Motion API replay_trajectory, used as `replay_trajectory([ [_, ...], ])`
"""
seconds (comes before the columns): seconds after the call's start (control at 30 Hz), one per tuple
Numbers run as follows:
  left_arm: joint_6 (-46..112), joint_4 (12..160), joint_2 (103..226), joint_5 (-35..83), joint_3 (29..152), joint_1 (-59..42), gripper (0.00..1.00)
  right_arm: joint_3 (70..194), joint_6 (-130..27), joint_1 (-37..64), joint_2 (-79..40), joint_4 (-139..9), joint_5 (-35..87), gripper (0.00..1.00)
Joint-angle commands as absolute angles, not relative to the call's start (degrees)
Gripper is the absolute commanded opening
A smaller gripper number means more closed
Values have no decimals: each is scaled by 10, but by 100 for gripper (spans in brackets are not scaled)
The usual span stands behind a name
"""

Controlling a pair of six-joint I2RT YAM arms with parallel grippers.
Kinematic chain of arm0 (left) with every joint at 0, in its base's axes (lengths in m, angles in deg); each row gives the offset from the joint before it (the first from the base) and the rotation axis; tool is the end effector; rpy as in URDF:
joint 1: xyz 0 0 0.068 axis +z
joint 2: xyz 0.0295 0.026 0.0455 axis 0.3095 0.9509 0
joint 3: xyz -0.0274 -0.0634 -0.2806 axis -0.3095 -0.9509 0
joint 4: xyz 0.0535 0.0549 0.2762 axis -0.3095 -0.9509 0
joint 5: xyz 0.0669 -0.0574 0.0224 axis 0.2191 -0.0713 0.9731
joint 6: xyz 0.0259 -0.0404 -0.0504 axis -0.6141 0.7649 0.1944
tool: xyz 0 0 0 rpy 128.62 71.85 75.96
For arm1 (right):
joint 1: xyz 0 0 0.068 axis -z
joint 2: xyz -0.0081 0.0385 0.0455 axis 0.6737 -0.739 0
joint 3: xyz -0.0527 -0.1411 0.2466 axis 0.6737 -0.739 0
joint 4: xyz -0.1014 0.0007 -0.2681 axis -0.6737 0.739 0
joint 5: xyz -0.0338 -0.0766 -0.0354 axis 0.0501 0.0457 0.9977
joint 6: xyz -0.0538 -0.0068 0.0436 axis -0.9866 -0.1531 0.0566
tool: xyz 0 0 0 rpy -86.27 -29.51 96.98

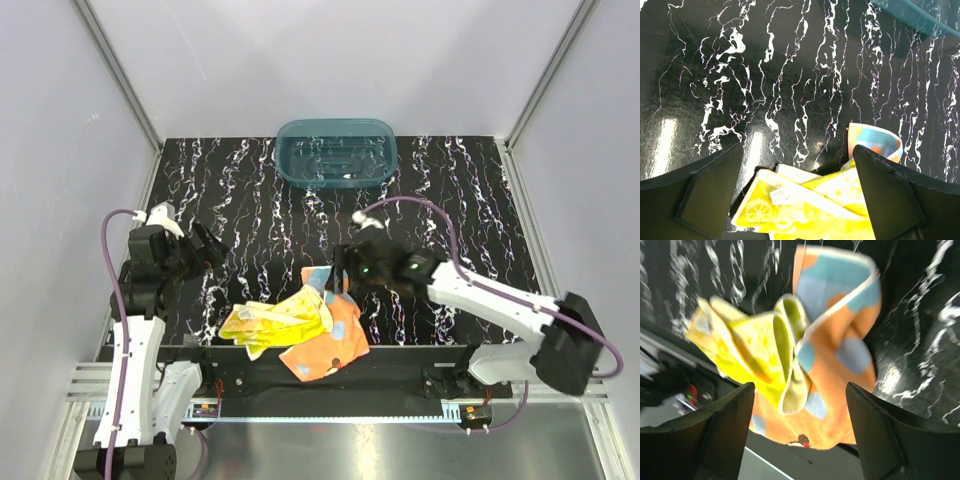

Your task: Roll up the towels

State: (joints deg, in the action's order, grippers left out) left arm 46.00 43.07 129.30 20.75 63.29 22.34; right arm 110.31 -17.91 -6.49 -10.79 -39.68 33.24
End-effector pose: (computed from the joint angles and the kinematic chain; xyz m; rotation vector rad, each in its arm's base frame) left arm 0.1778 0.0018 0.3010 -0.4374 2.1768 -0.4204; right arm 0.1998 0.2292 0.2599 -0.1853 2.4764 0.7315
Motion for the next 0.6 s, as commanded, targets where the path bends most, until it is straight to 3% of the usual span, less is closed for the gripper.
replay_trajectory([
  [0.0,451,450,1310,199,639,218,99,1143,-155,-139,-161,-345,423,79],
  [0.13,451,449,1314,202,640,217,99,1162,-135,-182,-207,-334,434,70],
  [0.57,455,450,1301,214,637,216,99,1204,-106,-250,-287,-319,428,63],
])
